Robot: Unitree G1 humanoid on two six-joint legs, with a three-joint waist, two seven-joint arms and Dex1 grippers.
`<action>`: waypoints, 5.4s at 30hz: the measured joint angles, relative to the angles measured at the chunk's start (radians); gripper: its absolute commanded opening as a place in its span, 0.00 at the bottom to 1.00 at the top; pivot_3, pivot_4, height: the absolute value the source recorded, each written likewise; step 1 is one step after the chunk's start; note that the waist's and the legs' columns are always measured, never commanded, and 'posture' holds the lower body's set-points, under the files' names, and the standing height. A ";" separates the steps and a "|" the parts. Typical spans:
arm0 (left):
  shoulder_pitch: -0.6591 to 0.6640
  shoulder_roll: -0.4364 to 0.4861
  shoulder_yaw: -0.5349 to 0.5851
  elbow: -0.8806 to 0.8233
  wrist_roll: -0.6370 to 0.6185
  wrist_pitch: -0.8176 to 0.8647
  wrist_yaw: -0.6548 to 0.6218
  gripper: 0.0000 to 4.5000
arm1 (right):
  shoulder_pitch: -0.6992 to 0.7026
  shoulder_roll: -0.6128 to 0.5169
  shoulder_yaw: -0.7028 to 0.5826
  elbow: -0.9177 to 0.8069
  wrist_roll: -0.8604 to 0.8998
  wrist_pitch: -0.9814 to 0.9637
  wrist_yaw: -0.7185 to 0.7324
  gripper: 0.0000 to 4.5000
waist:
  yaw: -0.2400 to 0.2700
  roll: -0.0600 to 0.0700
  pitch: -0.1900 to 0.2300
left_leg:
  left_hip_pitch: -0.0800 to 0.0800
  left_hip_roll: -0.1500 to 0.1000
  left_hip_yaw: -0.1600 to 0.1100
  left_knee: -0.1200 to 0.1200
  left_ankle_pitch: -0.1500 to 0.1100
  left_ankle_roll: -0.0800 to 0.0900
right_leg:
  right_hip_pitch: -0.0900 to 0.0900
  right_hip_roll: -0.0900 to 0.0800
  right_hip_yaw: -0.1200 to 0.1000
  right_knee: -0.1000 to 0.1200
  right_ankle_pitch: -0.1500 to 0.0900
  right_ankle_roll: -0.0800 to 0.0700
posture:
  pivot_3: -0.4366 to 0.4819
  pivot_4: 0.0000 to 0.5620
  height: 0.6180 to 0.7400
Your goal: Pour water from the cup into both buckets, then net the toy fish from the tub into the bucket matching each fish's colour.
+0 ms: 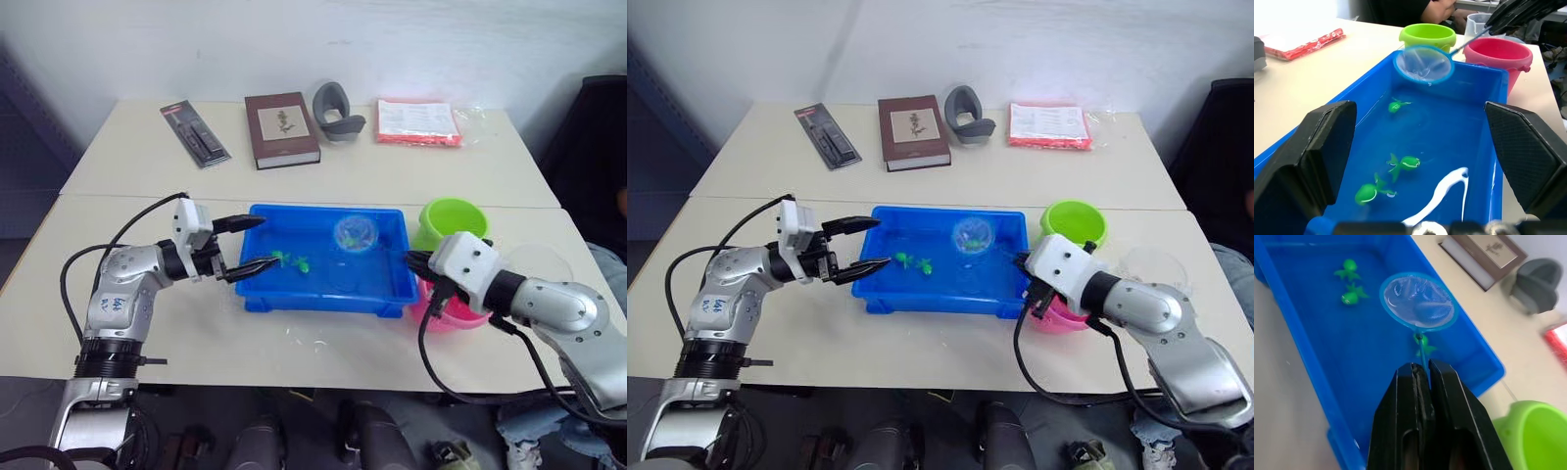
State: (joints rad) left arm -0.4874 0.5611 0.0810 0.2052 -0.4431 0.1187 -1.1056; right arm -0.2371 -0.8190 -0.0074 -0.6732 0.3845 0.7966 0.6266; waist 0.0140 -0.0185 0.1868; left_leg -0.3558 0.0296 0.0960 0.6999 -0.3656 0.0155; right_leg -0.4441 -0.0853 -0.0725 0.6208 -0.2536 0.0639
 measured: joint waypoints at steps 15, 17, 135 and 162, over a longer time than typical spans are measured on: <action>0.031 -0.006 -0.001 -0.017 0.000 -0.011 0.013 1.00 | -0.164 0.022 0.080 0.106 0.130 0.411 -0.073 0.00 | -0.006 0.000 0.000 | -0.001 0.000 -0.001 0.000 0.000 0.000 | 0.000 0.002 -0.003 0.000 0.000 0.000 | 0.48 0.27 1.00; 0.034 -0.006 -0.001 -0.032 0.000 -0.011 0.016 1.00 | -0.181 0.022 0.092 0.128 0.113 0.409 -0.080 0.00 | -0.011 0.000 0.000 | -0.001 0.000 -0.001 -0.001 0.000 0.000 | 0.000 0.002 -0.003 0.000 0.000 0.000 | 0.48 0.27 1.00; 0.082 0.073 0.097 -0.003 -0.004 0.005 -0.010 1.00 | -0.381 0.361 0.410 0.716 -0.444 -0.429 0.134 0.00 | -0.025 0.000 0.000 | 0.000 0.002 0.002 -0.001 0.000 -0.002 | -0.001 0.003 -0.005 0.003 0.000 0.000 | 0.48 0.27 1.00; -0.012 -0.008 0.027 -0.038 -0.042 0.071 -0.051 1.00 | 0.177 0.149 -0.236 0.028 -0.161 -0.238 0.107 0.00 | -0.013 0.000 0.000 | 0.000 0.000 0.002 -0.001 -0.001 -0.001 | 0.000 0.006 -0.005 0.001 0.000 0.000 | 0.48 0.27 1.00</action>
State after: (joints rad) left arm -0.4994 0.5535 0.1077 0.1671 -0.4848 0.1892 -1.1568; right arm -0.0597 -0.6699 -0.2430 -0.6453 0.2232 0.5586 0.7335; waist 0.0007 -0.0189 0.1869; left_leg -0.3561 0.0300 0.0977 0.6990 -0.3667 0.0142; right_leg -0.4445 -0.0789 -0.0776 0.6218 -0.2534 0.0641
